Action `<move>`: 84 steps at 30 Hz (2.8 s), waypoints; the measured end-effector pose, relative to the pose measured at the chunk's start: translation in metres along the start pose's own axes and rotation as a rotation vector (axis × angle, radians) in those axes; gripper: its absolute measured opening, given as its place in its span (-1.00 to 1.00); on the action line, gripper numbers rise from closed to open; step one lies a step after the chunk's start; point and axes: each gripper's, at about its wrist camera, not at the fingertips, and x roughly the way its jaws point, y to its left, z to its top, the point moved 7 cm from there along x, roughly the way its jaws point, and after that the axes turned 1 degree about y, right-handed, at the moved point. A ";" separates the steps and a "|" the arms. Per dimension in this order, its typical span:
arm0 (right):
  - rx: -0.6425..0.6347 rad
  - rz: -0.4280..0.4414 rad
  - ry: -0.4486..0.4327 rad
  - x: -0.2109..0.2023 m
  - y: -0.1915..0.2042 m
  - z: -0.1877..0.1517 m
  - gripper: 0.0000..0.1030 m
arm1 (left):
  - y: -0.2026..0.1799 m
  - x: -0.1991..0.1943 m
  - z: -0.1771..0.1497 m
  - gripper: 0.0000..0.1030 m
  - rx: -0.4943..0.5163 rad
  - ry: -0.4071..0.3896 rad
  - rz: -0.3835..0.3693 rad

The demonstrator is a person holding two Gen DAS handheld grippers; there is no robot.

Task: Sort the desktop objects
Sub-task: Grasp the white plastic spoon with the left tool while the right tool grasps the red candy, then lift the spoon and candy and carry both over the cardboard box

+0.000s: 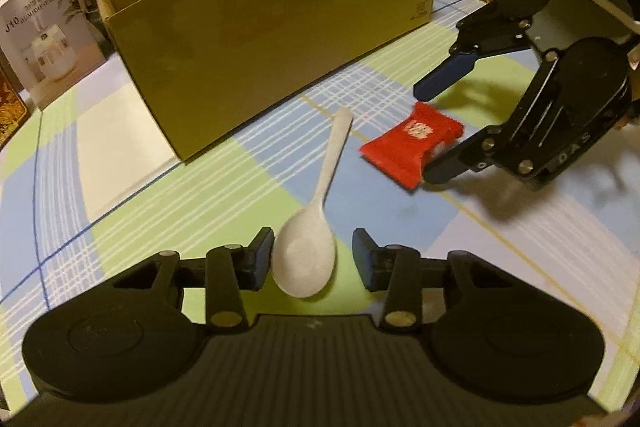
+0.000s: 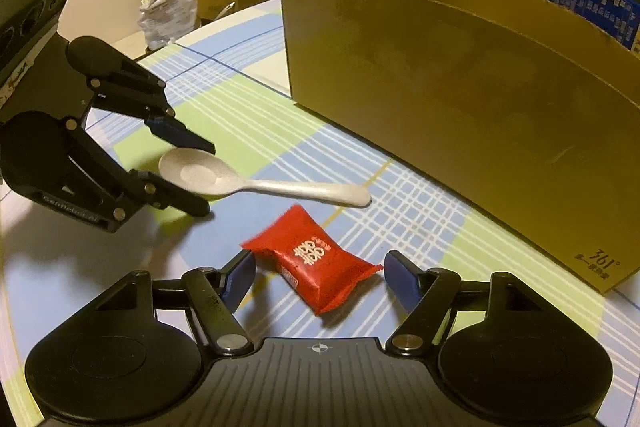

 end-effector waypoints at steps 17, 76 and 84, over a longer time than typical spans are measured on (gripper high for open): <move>0.113 0.088 0.024 -0.010 -0.003 0.008 -0.22 | 0.005 -0.004 0.000 -0.42 -0.042 -0.008 -0.028; 0.118 -0.041 0.027 0.001 -0.019 0.027 -0.47 | 0.005 0.000 -0.006 -0.44 -0.033 -0.045 -0.029; 0.157 -0.068 -0.017 -0.016 -0.027 0.035 -0.47 | 0.008 -0.015 0.011 -0.47 -0.079 -0.088 -0.012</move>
